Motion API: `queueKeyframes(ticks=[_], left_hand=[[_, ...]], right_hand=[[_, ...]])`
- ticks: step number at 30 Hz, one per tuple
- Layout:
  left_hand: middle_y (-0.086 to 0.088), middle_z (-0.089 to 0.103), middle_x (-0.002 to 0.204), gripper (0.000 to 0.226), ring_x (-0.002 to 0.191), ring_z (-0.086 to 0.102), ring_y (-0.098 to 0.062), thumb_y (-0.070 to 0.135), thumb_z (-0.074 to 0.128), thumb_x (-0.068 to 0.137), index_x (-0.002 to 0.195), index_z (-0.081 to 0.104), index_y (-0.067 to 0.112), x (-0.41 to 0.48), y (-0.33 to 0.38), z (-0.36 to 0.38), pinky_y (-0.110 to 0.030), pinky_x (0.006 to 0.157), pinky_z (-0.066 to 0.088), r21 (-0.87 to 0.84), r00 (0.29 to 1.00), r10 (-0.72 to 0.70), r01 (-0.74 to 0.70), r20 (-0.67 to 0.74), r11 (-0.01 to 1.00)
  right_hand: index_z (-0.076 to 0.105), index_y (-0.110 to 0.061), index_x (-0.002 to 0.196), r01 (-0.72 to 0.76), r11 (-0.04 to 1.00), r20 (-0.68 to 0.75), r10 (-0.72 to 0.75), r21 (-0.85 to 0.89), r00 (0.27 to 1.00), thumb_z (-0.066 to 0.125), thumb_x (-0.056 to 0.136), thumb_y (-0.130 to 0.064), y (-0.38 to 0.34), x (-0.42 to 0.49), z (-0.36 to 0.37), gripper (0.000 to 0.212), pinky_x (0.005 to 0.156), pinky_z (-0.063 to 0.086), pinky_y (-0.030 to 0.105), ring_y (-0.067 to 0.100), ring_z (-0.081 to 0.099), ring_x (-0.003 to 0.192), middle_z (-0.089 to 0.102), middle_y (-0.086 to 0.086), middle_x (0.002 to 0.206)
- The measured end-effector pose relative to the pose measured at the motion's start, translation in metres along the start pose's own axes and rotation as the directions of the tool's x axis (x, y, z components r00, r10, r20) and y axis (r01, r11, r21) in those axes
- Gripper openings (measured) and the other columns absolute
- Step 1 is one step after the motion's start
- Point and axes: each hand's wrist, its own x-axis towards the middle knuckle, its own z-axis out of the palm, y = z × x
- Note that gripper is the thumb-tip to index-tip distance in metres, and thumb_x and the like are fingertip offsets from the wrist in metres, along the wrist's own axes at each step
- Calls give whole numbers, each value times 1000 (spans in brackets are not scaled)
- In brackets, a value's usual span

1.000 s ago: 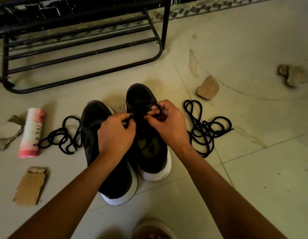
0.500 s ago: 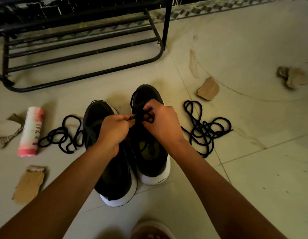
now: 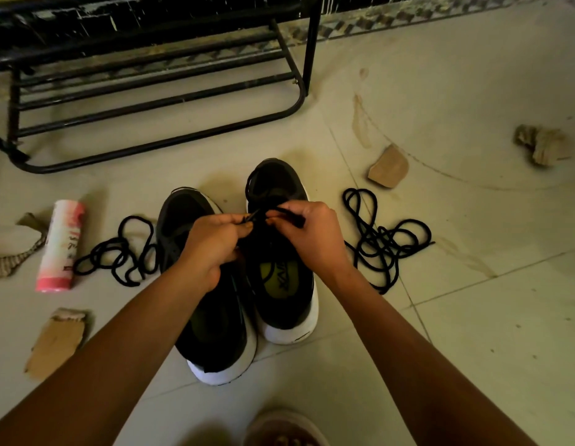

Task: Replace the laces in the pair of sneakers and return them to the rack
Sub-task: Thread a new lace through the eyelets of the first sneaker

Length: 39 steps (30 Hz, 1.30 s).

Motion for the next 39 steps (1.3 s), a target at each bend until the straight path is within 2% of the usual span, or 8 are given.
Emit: queueKeyframes(ticks=[5, 8, 18, 23, 30, 34, 36, 39], left_hand=[[5, 65, 75, 21, 66, 61, -2, 5, 58, 90, 77, 64, 21, -1, -1, -1, -12, 49, 50, -6, 1000, 11, -11, 7, 1000], [5, 66, 78, 20, 70, 61, -3, 7, 58, 90, 78, 64, 22, -1, -2, -1, -17, 59, 52, 0, 999, 26, -26, 18, 1000], [5, 66, 74, 21, 50, 62, 4, 5, 59, 90, 76, 64, 21, -4, -1, 0, -12, 47, 50, -19, 999, 44, -43, 19, 999], [7, 67, 75, 24, 57, 63, 2, 6, 59, 90, 75, 64, 23, -4, -2, 1, -13, 49, 51, -12, 997, 69, -69, 17, 998], [8, 67, 78, 22, 67, 63, -2, 7, 59, 90, 78, 65, 23, -2, -4, 2, -13, 50, 50, 2, 996, 86, -86, 8, 996], [7, 69, 83, 18, 80, 65, -8, 10, 60, 90, 87, 70, 23, -1, -8, 1, -26, 76, 54, 91, 989, 149, -148, -7, 985], [7, 69, 88, 15, 84, 65, -11, 17, 60, 90, 94, 72, 25, -1, -11, 0, -25, 80, 52, 348, 942, 335, -314, 1, 883], [5, 64, 81, 22, 78, 61, -16, 23, 52, 94, 82, 68, 16, -4, -13, -1, -19, 64, 44, 639, 810, 581, -491, 84, 592]], right_hand=[[71, -9, 104, 54, 990, 16, -52, -129, 999, 61, 88, -11, -2, 1, 6, 19, 83, 49, 26, 17, 64, 94, 72, 4, 101], [68, -9, 106, 76, 965, 18, -73, -252, 997, 57, 92, -18, 0, 2, 12, 20, 80, 48, 34, 24, 60, 94, 68, 8, 101], [56, -8, 120, 132, 869, 125, -81, -477, 989, 44, 99, -21, -7, -1, 11, 28, 84, 36, 30, 26, 46, 104, 57, 12, 113], [50, -9, 125, 187, 766, 184, -91, -615, 979, 41, 97, -11, -10, -2, 11, 29, 89, 33, 31, 27, 43, 107, 52, 12, 120], [47, -7, 127, 193, 744, 188, -91, -640, 978, 39, 96, -9, -13, -4, 10, 32, 92, 32, 31, 27, 41, 109, 50, 13, 122], [46, -7, 127, 198, 725, 192, -93, -659, 977, 39, 96, -9, -14, -4, 11, 32, 94, 32, 32, 27, 41, 110, 49, 14, 123], [47, -6, 127, 201, 730, 192, -97, -653, 977, 39, 96, -8, -14, -4, 10, 32, 95, 33, 32, 28, 42, 110, 50, 14, 122], [50, -6, 126, 177, 789, 177, -87, -589, 980, 42, 96, -7, -11, -2, 9, 32, 92, 34, 31, 28, 43, 108, 52, 14, 120]])
